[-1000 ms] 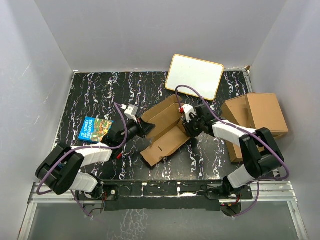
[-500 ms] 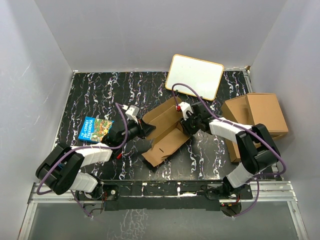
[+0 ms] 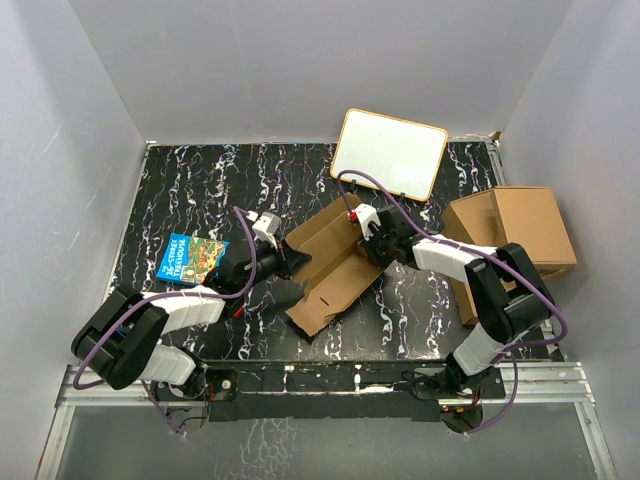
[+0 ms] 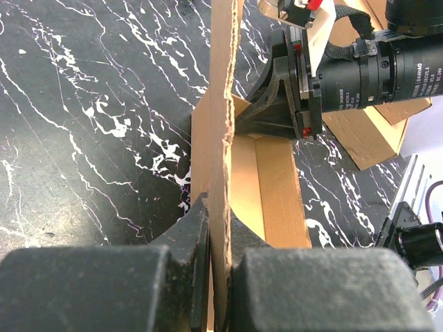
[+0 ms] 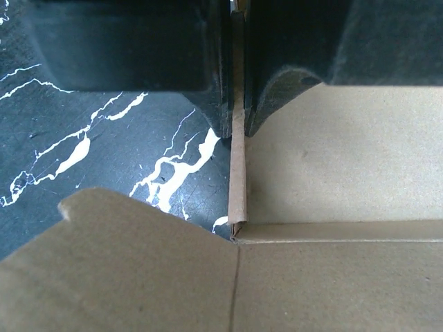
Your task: Fold the paper box
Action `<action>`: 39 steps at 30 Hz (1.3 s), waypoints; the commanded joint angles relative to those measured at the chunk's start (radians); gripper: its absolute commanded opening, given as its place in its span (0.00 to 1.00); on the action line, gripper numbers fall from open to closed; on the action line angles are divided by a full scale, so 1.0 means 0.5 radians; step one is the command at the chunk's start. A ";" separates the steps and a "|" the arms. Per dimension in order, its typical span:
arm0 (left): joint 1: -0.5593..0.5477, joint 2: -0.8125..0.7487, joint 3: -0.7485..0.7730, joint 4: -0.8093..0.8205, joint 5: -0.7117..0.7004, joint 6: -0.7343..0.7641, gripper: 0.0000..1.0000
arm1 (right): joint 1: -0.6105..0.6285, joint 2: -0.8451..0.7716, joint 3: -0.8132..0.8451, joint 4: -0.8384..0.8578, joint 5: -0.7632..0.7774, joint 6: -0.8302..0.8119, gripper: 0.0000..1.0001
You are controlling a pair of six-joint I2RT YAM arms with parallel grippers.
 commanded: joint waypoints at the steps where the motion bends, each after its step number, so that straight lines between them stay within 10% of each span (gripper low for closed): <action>1: -0.010 -0.088 0.073 -0.012 0.049 0.056 0.00 | 0.025 0.028 0.064 0.106 0.198 -0.040 0.08; 9: -0.008 -0.114 0.052 -0.045 0.023 0.079 0.00 | 0.021 -0.069 0.078 0.076 0.020 -0.033 0.34; 25: -0.010 -0.133 0.070 -0.103 0.035 0.092 0.00 | 0.016 -0.049 0.125 0.121 0.026 -0.035 0.35; 30: -0.009 -0.141 0.076 -0.123 0.027 0.095 0.00 | 0.020 -0.013 0.135 0.123 0.064 -0.049 0.08; 39: -0.008 -0.170 0.088 -0.177 0.016 0.129 0.00 | 0.021 -0.013 0.124 0.082 0.010 -0.066 0.21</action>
